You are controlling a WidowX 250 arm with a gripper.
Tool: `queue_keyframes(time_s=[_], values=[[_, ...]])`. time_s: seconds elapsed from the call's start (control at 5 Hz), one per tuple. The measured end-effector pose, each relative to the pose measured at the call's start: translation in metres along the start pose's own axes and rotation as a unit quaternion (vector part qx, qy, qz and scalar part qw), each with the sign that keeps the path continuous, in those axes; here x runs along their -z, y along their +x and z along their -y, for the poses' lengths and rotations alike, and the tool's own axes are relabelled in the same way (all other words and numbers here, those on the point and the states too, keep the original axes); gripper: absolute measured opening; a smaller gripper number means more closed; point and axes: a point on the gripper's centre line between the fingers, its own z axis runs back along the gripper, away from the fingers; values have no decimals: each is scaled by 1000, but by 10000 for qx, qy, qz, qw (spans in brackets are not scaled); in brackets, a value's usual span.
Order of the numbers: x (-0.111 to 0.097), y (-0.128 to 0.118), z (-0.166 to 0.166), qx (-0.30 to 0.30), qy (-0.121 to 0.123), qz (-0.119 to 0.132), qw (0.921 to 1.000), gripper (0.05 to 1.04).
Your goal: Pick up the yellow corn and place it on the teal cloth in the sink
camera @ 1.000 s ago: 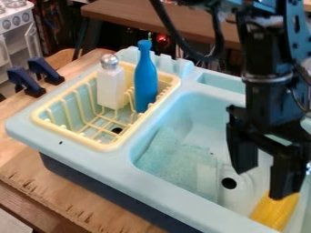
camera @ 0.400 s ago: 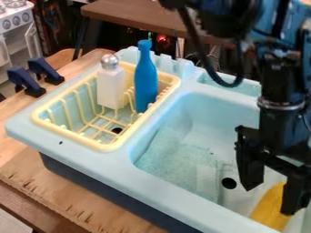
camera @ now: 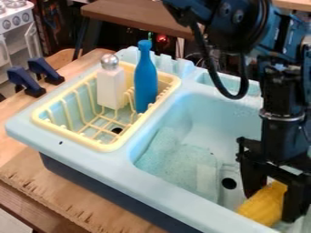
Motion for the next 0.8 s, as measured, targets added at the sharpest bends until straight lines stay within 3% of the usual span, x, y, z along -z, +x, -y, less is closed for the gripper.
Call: queue_keyframes(time_s=[0.2,0.4,0.8], values=[[0,0,0,-69,-13,1,10000,706],[-2,-7,0,-1,147,-217,9997,706],[-63,-12,-28,-110,789,307,9964,706]])
